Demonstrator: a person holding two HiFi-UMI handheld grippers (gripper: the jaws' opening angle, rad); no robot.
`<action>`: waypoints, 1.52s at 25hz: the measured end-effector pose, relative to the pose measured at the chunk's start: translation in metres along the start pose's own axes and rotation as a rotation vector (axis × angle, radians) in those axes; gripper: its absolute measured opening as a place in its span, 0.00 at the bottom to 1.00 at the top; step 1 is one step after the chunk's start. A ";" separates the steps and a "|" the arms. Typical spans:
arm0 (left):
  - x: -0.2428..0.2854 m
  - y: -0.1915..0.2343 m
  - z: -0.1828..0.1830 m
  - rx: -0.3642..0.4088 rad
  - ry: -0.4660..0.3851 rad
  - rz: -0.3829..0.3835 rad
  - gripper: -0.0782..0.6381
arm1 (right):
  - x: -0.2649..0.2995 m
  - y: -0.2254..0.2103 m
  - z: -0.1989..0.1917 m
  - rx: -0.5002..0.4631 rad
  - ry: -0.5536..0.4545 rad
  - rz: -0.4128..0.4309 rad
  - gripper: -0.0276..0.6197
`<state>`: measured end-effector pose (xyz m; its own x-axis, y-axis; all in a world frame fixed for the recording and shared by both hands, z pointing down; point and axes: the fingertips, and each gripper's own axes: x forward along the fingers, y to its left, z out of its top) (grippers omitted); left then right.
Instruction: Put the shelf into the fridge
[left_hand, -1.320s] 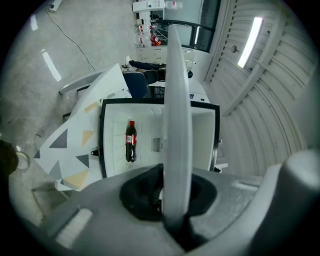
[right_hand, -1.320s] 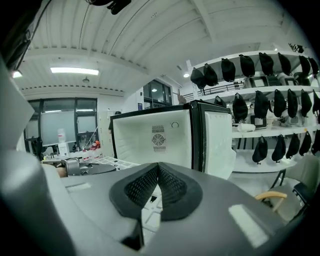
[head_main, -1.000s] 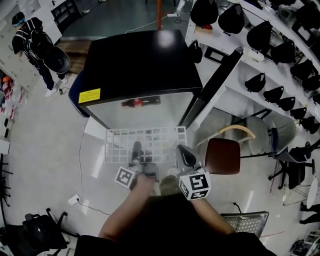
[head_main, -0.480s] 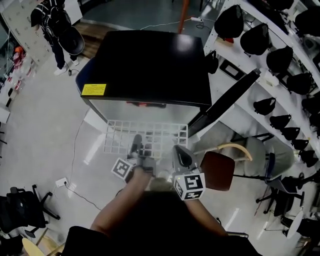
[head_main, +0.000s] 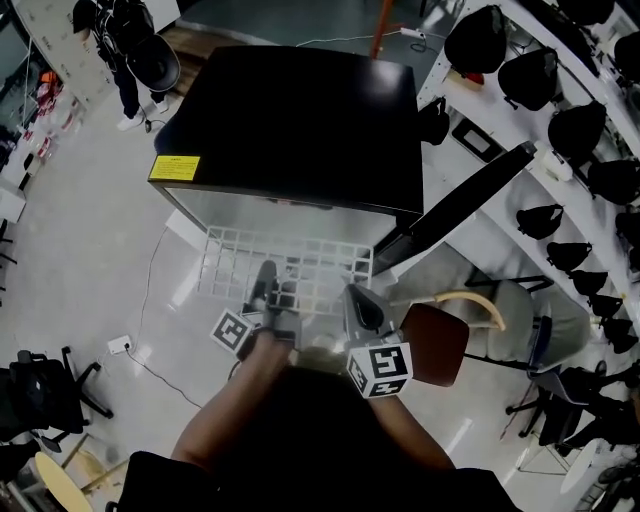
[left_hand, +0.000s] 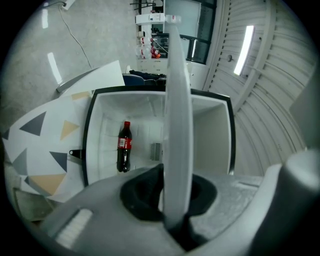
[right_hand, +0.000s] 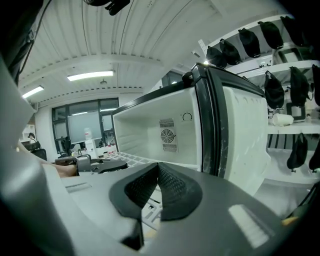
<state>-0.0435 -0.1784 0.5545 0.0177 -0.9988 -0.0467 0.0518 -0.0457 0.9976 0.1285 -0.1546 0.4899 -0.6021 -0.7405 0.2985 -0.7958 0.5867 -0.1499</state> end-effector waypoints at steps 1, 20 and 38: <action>0.000 0.001 0.002 0.001 0.001 -0.001 0.15 | 0.001 0.002 -0.001 0.000 0.000 0.001 0.05; 0.010 -0.002 0.021 -0.077 0.046 -0.021 0.15 | 0.007 0.023 0.005 0.022 -0.009 -0.129 0.05; 0.014 0.006 0.025 -0.010 0.073 0.024 0.15 | 0.008 0.036 -0.002 0.033 0.003 -0.182 0.05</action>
<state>-0.0676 -0.1930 0.5615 0.0916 -0.9954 -0.0264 0.0602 -0.0210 0.9980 0.0957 -0.1386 0.4891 -0.4475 -0.8327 0.3262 -0.8935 0.4315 -0.1241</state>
